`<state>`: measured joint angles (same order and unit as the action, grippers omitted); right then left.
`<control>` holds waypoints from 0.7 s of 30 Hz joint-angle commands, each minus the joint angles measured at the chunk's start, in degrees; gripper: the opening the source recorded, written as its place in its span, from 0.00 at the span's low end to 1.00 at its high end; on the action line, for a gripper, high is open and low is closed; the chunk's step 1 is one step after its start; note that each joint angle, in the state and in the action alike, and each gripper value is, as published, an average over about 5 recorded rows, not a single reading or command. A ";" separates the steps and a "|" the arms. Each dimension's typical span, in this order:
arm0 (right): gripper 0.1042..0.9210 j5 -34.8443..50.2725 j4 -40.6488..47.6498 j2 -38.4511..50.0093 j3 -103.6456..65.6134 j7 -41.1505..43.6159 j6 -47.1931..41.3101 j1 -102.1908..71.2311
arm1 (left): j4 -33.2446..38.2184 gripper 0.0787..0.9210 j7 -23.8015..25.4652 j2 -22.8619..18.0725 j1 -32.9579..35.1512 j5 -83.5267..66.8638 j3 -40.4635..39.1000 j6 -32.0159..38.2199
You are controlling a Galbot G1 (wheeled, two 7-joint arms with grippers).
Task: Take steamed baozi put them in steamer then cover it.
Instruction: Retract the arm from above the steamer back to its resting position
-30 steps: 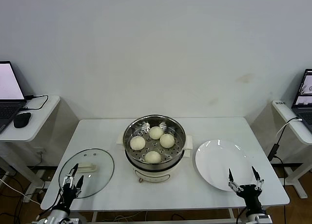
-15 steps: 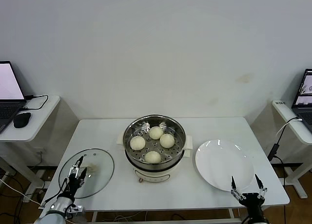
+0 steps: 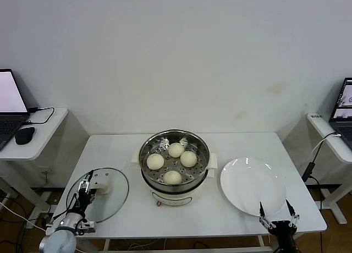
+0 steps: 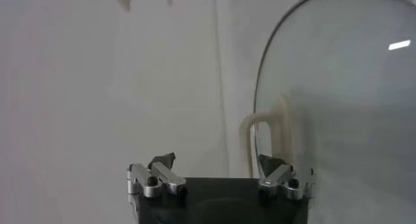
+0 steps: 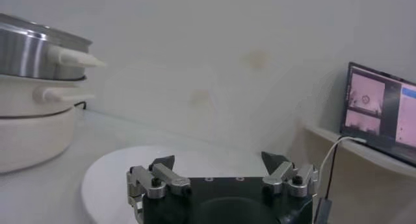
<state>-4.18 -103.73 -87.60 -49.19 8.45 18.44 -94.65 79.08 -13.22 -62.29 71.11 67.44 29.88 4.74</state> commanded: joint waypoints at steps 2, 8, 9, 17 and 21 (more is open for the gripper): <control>0.88 -0.23 0.19 -0.11 0.05 0.06 0.06 -0.18 | -2.86 0.74 0.47 -0.02 -2.12 0.00 -0.65 -0.01; 0.88 -0.32 0.07 -0.08 0.09 0.12 0.04 -0.30 | -3.75 0.53 0.60 -0.15 -2.21 -0.55 -0.64 0.19; 0.88 -0.36 0.06 -0.08 0.12 0.13 0.03 -0.32 | -3.75 0.50 0.52 -0.16 -2.17 -0.81 -0.62 0.26; 0.88 -1.02 0.02 0.07 0.79 0.22 0.04 -0.36 | -0.11 0.23 -0.12 -0.10 -0.57 -2.96 0.25 0.74; 0.88 -1.64 -0.02 0.38 1.25 0.30 0.20 -0.31 | 5.76 0.11 0.56 0.26 1.94 -3.28 1.90 0.22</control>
<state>-5.23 -103.69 -87.39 -48.34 8.70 18.53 -94.96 78.03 -12.97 -62.36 70.72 65.31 30.29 5.38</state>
